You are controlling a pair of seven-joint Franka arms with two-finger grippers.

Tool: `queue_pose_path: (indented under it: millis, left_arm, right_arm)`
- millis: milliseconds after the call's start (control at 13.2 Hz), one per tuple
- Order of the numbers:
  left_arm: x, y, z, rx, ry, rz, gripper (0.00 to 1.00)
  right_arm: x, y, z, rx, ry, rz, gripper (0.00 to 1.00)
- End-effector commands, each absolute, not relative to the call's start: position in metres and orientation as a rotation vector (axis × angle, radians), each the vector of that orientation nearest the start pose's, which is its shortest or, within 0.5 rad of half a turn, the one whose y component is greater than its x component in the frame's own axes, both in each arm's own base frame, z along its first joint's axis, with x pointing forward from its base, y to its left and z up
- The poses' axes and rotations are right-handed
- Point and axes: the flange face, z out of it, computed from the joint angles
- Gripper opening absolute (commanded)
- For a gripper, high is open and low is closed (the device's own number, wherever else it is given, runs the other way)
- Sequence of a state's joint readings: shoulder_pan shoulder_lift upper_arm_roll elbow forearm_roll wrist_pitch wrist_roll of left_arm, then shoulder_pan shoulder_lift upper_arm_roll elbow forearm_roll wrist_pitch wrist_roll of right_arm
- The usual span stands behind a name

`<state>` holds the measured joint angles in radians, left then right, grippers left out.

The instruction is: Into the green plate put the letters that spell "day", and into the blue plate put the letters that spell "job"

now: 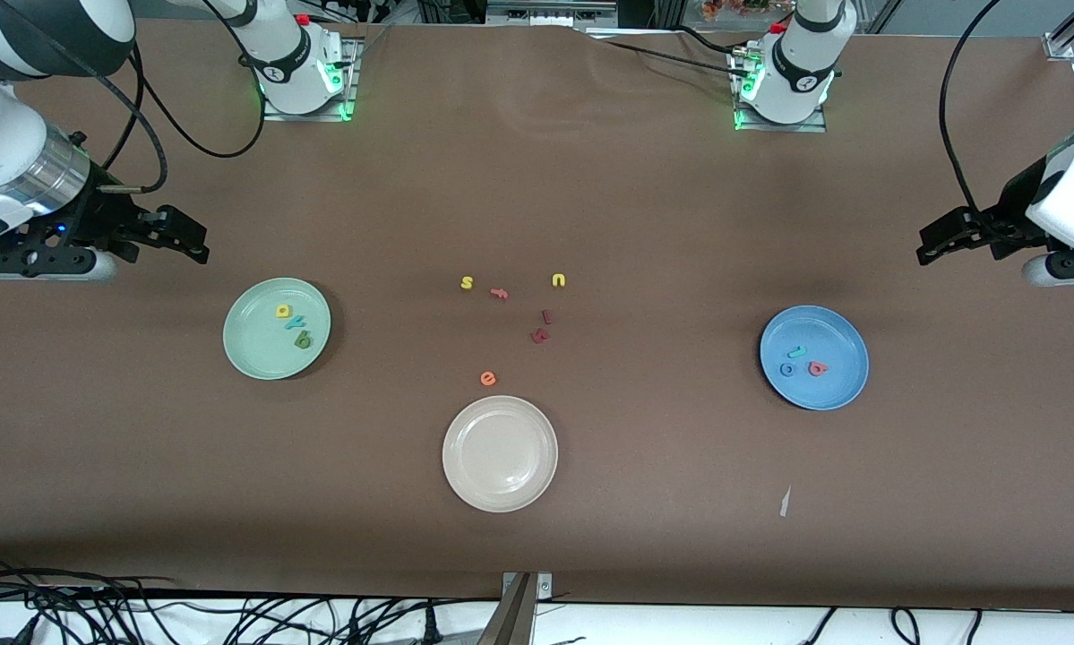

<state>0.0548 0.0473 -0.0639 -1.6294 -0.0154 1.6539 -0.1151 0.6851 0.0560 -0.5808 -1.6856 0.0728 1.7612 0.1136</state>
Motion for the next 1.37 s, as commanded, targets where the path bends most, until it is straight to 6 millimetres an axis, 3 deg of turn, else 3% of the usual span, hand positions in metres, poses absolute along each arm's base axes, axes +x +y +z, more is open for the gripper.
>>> queue_pose_path:
  millis: [0,76,608,836,1292]
  left_arm:
    - [0.572,-0.004,0.577,-3.148,-0.137,0.022,1.00]
    - [0.572,-0.003,0.577,-3.148,-0.141,0.022,1.00]
    - [0.573,-0.003,0.575,-3.148,-0.139,0.027,1.00]
    - [0.573,-0.003,0.574,-3.148,-0.139,0.032,1.00]
    - [0.573,-0.003,0.574,-3.148,-0.139,0.032,1.00]
  right_arm:
    - [0.579,0.084,0.569,-3.108,-0.003,-0.035,0.99]
    - [0.577,0.092,0.571,-3.100,-0.037,-0.034,0.99]
    - [0.559,0.082,0.597,-3.110,-0.003,-0.039,0.99]
    - [0.561,0.072,0.596,-3.108,0.028,-0.036,1.00]
    - [0.566,0.072,0.592,-3.106,0.031,-0.031,1.00]
